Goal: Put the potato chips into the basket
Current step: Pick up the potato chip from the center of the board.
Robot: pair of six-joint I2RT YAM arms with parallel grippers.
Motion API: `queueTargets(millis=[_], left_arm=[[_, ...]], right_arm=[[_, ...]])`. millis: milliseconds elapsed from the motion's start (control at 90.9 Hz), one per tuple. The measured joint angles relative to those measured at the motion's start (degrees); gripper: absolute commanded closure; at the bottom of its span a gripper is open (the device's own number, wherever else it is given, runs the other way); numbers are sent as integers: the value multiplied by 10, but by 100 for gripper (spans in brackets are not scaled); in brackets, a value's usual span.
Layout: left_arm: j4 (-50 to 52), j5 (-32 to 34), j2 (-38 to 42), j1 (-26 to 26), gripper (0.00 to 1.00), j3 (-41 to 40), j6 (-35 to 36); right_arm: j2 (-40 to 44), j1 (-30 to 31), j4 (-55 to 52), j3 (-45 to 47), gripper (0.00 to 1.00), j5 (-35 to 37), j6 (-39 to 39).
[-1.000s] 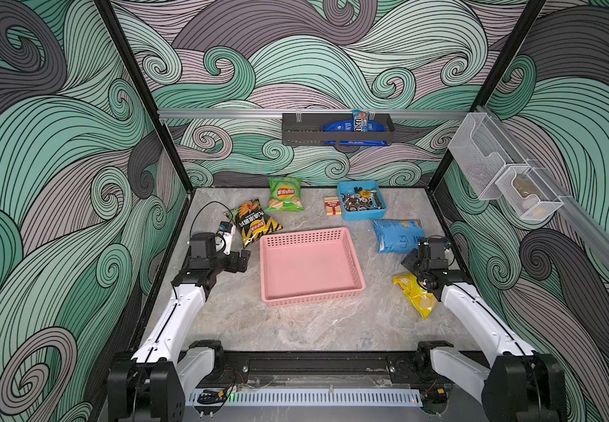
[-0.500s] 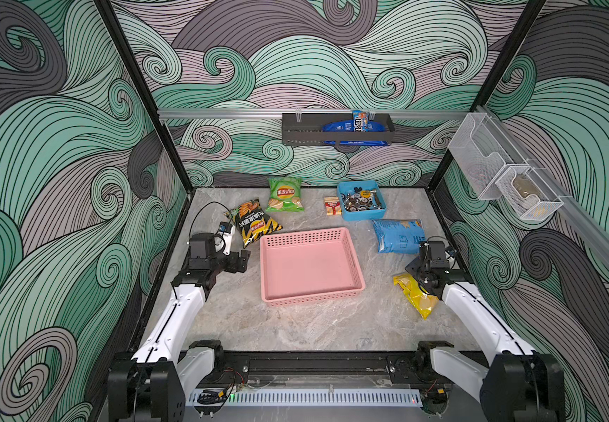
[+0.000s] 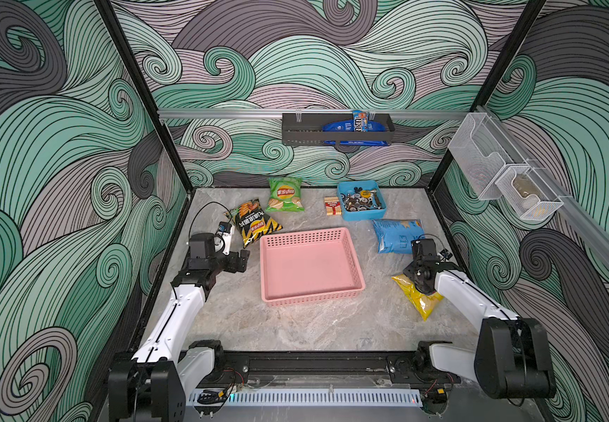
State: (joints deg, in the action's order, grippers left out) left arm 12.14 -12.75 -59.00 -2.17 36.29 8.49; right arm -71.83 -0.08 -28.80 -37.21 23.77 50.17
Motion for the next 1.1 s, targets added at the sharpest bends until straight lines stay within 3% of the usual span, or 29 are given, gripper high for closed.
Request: queueTargets(millis=[55, 330, 693, 892, 991, 1101], left_arm=[[-1, 0, 0, 0, 1, 0, 0], [-2, 0, 0, 0, 2, 0, 0], [-2, 0, 0, 0, 1, 0, 0], [-2, 0, 0, 0, 1, 0, 0], [-2, -1, 0, 0, 1, 0, 0], [-2, -4, 0, 0, 2, 0, 0]], right_arm=[[2, 0, -1, 0, 61, 3, 1], [35, 0, -3, 1, 100, 12, -20], [202, 0, -10, -2, 100, -38, -72], [244, 5, -15, -48, 100, -77, -103], [236, 38, -16, -96, 100, -86, -122], [196, 126, -13, -157, 100, -83, -148]])
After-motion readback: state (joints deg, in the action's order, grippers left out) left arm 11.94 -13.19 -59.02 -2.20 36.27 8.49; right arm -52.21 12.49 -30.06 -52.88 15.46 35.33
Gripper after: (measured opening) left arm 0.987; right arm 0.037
